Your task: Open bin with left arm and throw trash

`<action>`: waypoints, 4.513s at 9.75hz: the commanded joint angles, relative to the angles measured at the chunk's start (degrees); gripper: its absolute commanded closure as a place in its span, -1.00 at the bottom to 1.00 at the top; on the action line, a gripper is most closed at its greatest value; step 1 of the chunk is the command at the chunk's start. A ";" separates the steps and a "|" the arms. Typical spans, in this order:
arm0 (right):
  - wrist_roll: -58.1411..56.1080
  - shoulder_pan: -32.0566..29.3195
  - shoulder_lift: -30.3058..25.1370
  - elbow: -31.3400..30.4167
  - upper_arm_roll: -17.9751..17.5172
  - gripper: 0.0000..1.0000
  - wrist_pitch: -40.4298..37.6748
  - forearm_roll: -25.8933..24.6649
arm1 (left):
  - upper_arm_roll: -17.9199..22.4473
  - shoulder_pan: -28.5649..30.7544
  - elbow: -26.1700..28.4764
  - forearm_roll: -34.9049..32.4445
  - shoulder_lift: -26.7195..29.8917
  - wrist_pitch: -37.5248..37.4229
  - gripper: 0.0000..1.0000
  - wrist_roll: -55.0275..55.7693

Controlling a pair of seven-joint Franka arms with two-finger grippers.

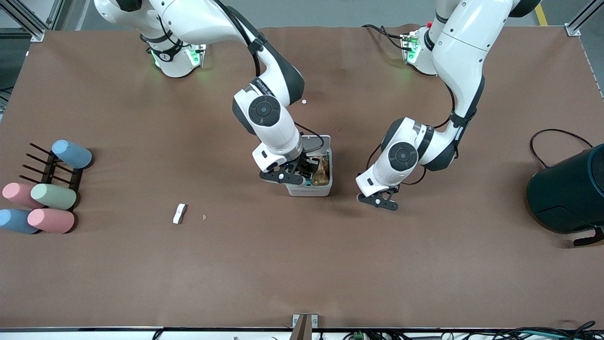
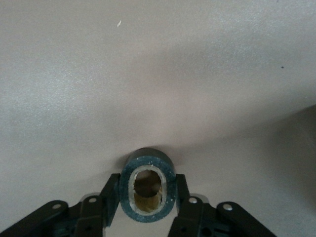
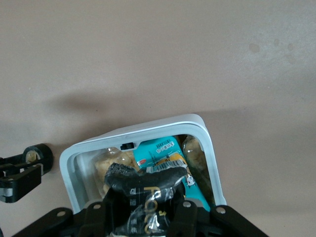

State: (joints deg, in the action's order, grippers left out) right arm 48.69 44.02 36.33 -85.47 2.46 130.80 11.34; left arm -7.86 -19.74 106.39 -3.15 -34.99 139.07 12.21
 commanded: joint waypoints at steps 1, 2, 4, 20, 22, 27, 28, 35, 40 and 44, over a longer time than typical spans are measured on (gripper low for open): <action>-0.96 0.63 -0.03 -0.48 0.61 0.70 -0.81 0.61 | 0.03 0.22 1.28 -1.07 4.65 -0.29 1.00 0.63; -0.88 0.63 -0.03 -0.49 0.61 0.59 -0.89 0.61 | -0.05 0.31 0.84 -1.07 6.06 -0.29 1.00 0.89; -0.70 0.55 -0.12 -0.40 0.70 -0.20 -2.82 0.52 | -0.23 0.14 -0.48 -1.07 8.52 -0.73 1.00 0.98; -29.05 -28.88 -2.87 -9.18 2.02 -0.99 -0.75 -5.46 | -7.26 -7.95 -16.39 -5.71 1.59 -15.59 -0.99 26.46; -30.40 -30.38 0.48 -9.19 2.11 -0.99 1.56 -5.54 | -7.26 -7.60 -16.39 -6.25 1.85 -15.58 -1.00 26.46; -34.71 -33.47 5.94 -9.63 2.02 -0.55 3.15 -5.46 | -7.09 -3.50 -16.39 -6.17 5.69 -17.68 -1.00 24.37; -34.54 -33.38 5.94 -9.80 1.93 -0.10 2.63 -5.28 | -7.52 0.97 -16.92 -5.47 8.42 -20.48 -1.00 24.27; -28.76 -31.62 4.46 -5.69 -0.51 1.00 2.01 -3.44 | -4.31 20.27 -18.94 1.56 29.94 -43.32 -1.00 -6.17; 0.92 -20.76 3.83 6.98 -6.50 1.00 -8.01 -1.77 | 10.76 15.86 -18.33 2.02 33.23 -46.79 -1.00 -19.07; 12.48 -9.31 3.83 7.34 -6.50 1.00 -7.57 -1.42 | 9.79 16.05 -21.40 3.33 33.32 -48.62 -1.00 -13.64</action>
State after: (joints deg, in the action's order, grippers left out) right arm 59.97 33.72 40.24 -78.38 -4.50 123.33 9.00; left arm 2.34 -3.27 86.11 0.13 -1.92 92.20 -3.84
